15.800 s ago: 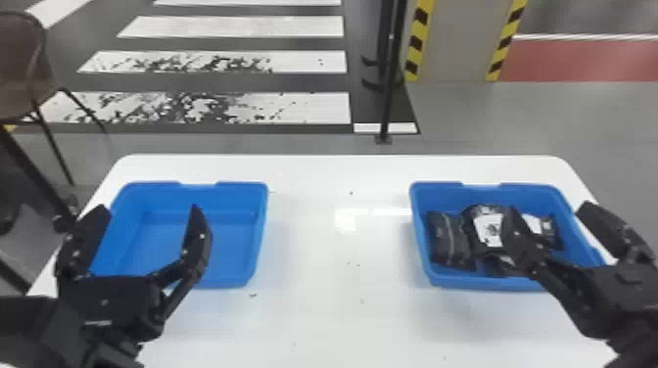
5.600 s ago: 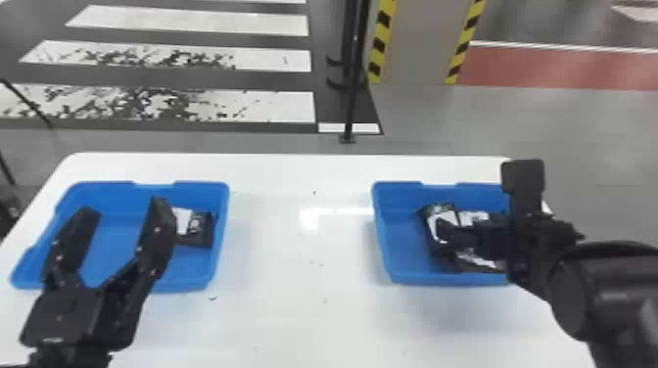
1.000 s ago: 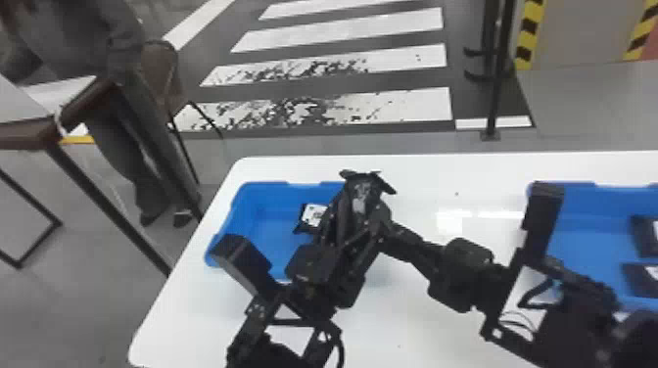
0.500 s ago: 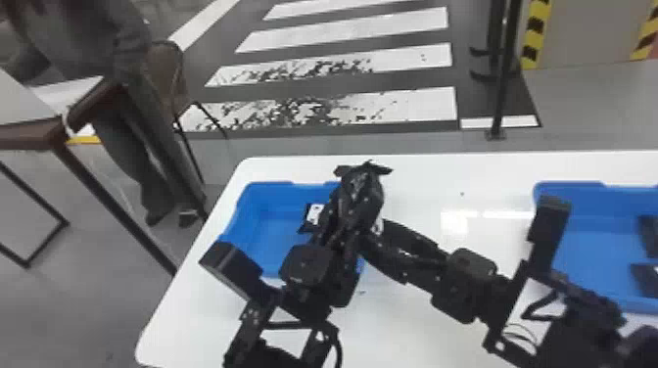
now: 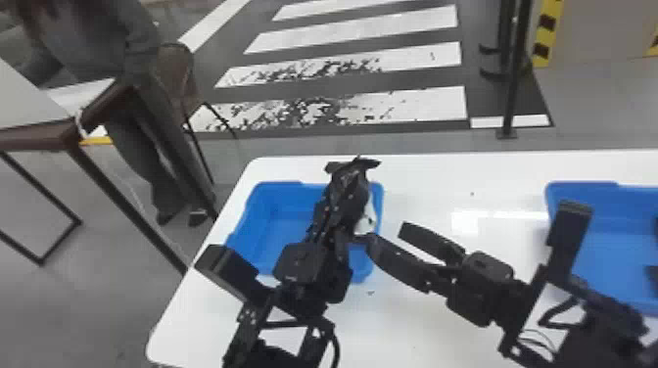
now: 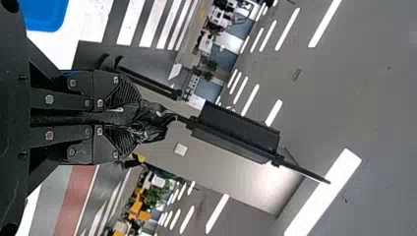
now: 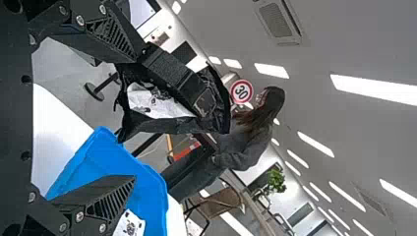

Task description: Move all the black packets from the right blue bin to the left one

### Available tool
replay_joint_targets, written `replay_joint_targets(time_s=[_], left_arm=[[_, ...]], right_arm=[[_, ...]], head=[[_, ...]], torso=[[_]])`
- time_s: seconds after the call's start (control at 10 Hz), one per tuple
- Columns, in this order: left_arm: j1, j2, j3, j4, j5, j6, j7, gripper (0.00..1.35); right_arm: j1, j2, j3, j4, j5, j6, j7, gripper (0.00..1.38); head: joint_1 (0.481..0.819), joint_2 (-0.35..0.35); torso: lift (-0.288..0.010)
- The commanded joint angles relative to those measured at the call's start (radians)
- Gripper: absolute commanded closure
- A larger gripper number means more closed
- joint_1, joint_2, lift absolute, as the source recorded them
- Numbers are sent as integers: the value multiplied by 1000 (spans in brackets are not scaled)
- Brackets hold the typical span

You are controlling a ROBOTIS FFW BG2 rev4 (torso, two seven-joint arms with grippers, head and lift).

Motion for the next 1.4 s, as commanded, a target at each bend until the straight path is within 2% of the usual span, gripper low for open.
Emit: replay_joint_targets(time_s=[0.0,0.1,0.3,0.4,0.5,0.6,0.7,0.8,0.9,1.0,1.1,1.3], left_arm=[[-36,-5,25,58,-45,-40,23,1173],[-100,-11,55,144,-109,-72,48,1173],[-259,-20,159,377,-304,-111,72,1173],[-308,-20,199,458,-418,-124,89,1161],[-338,-15,203,534,-438,-121,103,765],[-335,-9,191,546,-368,-45,92,127],[-330,-12,205,546,-360,-30,52,-2],[-318,-12,207,541,-340,-87,3,171],[-279,-14,187,490,-279,-151,-23,298],[-190,-20,173,328,-245,-94,-25,346],[-97,-31,167,161,-231,-35,-25,355],[43,-32,141,-28,-215,-43,-26,355]], right_arm=[[27,0,-31,-18,7,-4,0,199],[61,0,-66,-30,9,-2,0,199],[93,0,-110,-50,15,-2,0,199],[98,0,-122,-57,21,-4,0,199],[108,0,-144,-67,31,-4,0,199],[120,2,-178,-79,53,-4,0,199],[132,5,-232,-101,97,6,0,199],[142,15,-312,-138,176,47,-2,199],[142,28,-385,-155,240,74,-5,196],[149,44,-471,-165,300,96,-8,196],[162,60,-567,-207,406,153,-12,196],[174,75,-726,-271,601,288,-15,196]], head=[[695,337],[695,342],[695,350],[695,350],[695,350],[695,350],[695,350],[695,350],[695,338],[695,281],[695,252],[695,126]], torso=[[-140],[-140],[-140],[-140],[-140],[-140],[-140],[-140],[-140],[-140],[-140],[-140]])
